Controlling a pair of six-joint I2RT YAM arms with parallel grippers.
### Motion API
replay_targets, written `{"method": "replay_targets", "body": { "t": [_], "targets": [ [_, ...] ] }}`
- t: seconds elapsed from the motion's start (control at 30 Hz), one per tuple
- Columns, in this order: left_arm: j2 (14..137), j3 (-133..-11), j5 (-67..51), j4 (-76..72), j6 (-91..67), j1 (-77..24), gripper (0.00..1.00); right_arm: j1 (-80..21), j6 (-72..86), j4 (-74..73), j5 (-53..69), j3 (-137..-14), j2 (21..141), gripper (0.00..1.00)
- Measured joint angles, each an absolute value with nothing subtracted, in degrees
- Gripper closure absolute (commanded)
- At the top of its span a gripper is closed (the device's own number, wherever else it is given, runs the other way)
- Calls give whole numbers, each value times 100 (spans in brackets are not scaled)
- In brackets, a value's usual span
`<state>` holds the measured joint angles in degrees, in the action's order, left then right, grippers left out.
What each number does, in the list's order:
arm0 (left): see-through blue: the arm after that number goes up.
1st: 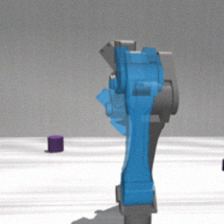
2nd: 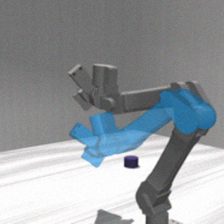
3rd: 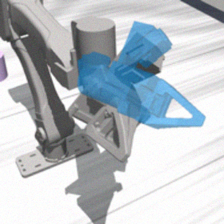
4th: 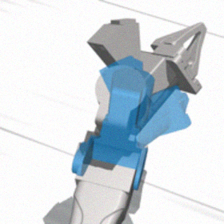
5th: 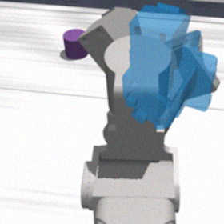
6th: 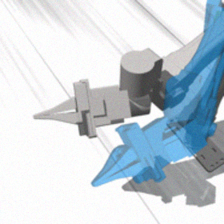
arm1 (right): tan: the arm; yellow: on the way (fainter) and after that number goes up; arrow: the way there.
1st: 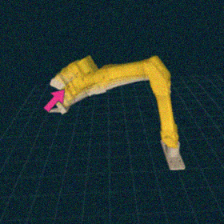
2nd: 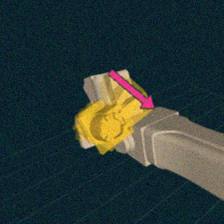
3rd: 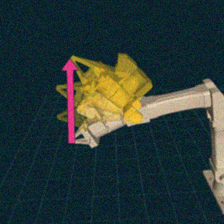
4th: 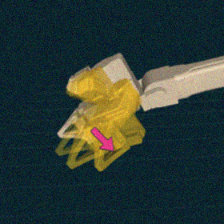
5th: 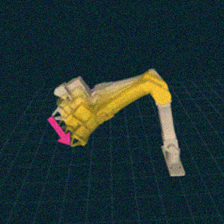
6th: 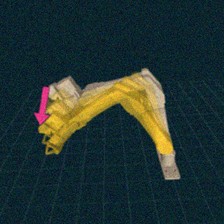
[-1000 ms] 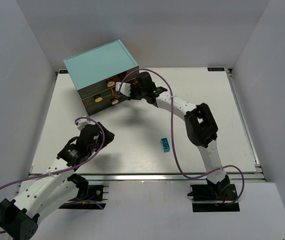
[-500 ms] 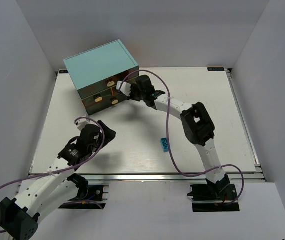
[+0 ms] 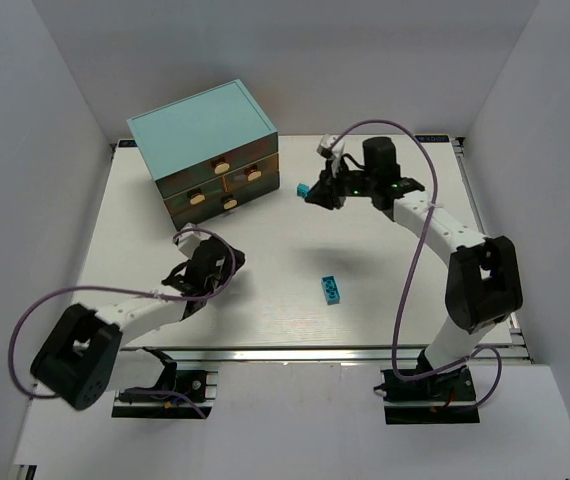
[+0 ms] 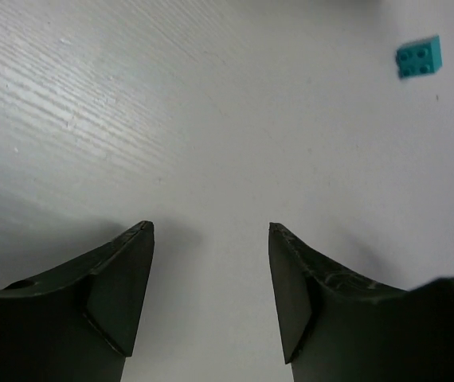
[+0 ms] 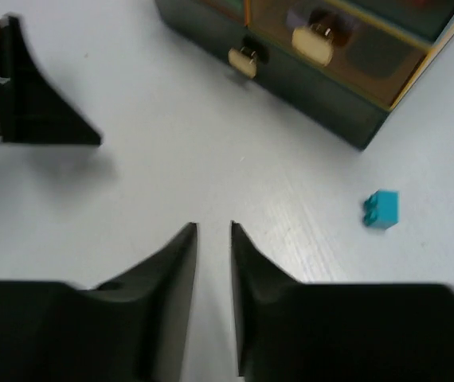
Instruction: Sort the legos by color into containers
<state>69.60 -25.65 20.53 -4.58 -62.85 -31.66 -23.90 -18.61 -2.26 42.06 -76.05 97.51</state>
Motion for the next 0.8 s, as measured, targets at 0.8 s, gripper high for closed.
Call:
{"method": "replay_targets", "body": {
  "t": [0.8],
  "targets": [
    [10720, -4606, 2460, -3004, -7950, -1870, 26, -858, -1090, 49, 5629, -5708, 8890, 80]
  ]
}}
